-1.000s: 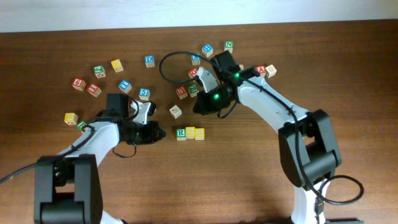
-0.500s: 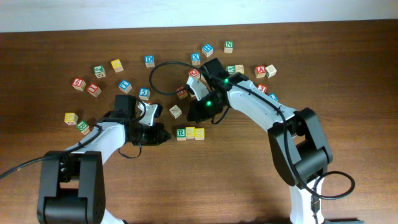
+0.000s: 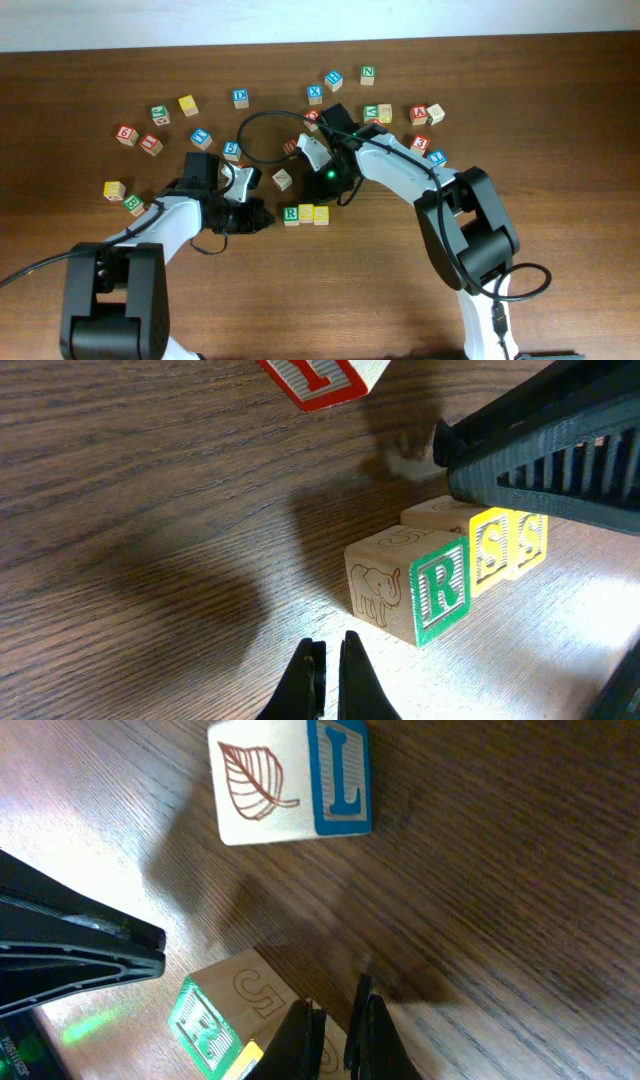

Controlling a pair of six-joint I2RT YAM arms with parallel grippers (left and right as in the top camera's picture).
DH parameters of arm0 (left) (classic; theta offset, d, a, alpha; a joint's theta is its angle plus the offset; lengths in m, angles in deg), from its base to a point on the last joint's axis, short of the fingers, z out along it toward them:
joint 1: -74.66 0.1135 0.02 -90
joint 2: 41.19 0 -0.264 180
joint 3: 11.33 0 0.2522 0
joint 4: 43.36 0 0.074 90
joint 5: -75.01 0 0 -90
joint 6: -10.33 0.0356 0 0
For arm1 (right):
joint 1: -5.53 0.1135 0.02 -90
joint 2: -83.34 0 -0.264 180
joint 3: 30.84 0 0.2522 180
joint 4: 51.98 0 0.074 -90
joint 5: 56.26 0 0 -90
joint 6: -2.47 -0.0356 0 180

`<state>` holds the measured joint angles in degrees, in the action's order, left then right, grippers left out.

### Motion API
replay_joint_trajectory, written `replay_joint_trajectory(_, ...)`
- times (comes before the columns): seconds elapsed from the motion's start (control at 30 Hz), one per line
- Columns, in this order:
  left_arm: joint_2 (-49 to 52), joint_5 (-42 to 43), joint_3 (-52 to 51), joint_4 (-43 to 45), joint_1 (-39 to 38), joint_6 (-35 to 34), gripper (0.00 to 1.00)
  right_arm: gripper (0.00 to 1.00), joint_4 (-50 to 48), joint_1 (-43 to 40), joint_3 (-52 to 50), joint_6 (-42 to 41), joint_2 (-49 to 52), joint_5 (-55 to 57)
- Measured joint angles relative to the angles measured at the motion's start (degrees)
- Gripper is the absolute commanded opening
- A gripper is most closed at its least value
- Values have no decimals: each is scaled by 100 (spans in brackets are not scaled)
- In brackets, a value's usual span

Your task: Spell out RSS

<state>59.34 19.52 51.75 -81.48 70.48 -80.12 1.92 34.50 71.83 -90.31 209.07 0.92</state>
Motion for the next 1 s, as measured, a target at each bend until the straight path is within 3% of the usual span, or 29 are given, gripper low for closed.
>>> replay_joint_trajectory(0.4, 0, -42, 0, 0, 0, 0, 0, 4, 50, -28, 83, -4, 13, -2)
replay_joint_trajectory(0.47, 0, -214, 0, 11, 2, 0, 0, 4, 389, -122, 579, -52, 59, 63)
replay_joint_trajectory(0.57, -166, -560, 103, -385, 214, -11, 0, 4, 1880, -522, 2028, -363, 48, 758)
replay_joint_trajectory(0.63, -800, -944, 413, -957, 348, -22, 0, 4, 3082, -717, 2855, -468, -24, 1220)
replay_joint_trajectory(0.73, -2903, -1399, 1034, -1493, 278, 28, 0, 4, 4299, -929, 3585, -734, -935, 1908)
replay_joint_trajectory(0.9, -5497, -1554, 1084, -2839, -50, 116, 0, 4, 5123, -870, 3477, -1036, -2594, 2267)
replay_joint_trajectory(1.0, -6653, -1609, 1091, -3582, -111, 179, 0, 4, 5038, -614, 2461, -1399, -3952, 2813)
